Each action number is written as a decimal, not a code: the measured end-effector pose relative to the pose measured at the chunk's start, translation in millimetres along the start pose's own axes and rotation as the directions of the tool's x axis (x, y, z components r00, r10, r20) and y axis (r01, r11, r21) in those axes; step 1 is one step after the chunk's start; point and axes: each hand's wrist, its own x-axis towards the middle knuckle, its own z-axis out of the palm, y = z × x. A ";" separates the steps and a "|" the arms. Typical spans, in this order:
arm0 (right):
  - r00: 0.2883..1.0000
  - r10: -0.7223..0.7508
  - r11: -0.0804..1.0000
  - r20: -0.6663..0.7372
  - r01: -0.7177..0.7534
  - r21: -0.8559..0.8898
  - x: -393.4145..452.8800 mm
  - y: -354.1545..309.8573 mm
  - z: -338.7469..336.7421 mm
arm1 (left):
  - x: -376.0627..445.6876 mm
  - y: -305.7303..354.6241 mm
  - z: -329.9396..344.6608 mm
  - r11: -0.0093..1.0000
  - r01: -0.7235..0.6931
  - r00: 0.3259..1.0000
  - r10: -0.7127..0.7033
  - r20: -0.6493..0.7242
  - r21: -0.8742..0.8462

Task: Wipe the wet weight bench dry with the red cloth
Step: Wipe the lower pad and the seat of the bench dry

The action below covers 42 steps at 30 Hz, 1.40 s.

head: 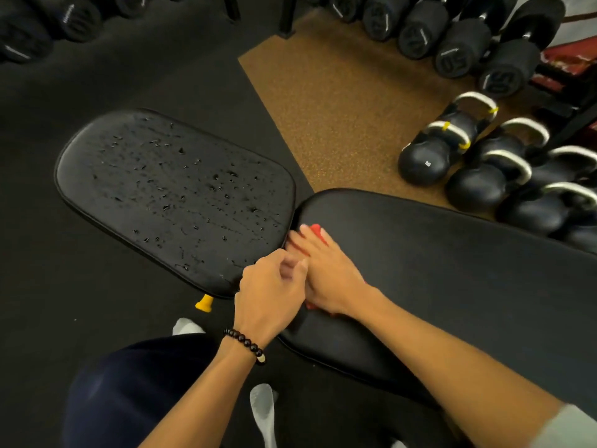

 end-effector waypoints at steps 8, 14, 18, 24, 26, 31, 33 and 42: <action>0.980 0.186 0.982 -0.073 -0.183 0.054 37.3 91.8 -24.8 | -10.7 -19.7 -3.4 0.997 0.069 0.996 -0.071 0.054 0.027; 0.948 0.306 0.945 -0.086 -0.313 -0.092 43.8 3.4 -2.0 | -24.8 -31.9 1.5 0.974 0.161 0.983 -0.173 0.068 0.162; 0.995 -0.083 0.994 0.061 0.088 -0.069 -23.8 -7.2 -1.8 | -31.9 -37.0 6.3 0.971 0.152 0.982 -0.170 0.086 0.185; 0.989 0.151 0.986 -0.009 -0.151 -0.069 8.6 72.1 -19.8 | -33.8 -42.5 2.7 0.985 0.140 0.984 -0.149 0.096 0.099; 0.904 0.424 0.906 -0.055 -0.424 0.012 30.0 43.1 -11.8 | -34.5 -42.3 0.6 0.985 0.165 0.983 -0.169 0.076 0.053; 0.948 0.306 0.952 -0.093 -0.302 0.049 -7.4 -55.6 8.1 | -34.8 -36.9 -1.6 0.983 0.182 0.982 -0.181 0.055 -0.008; 0.992 0.117 0.989 -0.051 -0.112 0.094 -48.4 -65.9 3.4 | -35.8 -35.0 1.0 0.990 0.141 0.989 -0.140 0.056 -0.011; 0.921 0.389 0.921 -0.031 -0.389 0.011 -26.6 -14.3 -8.7 | -44.6 -47.0 -3.0 0.959 0.251 0.968 -0.247 0.047 -0.130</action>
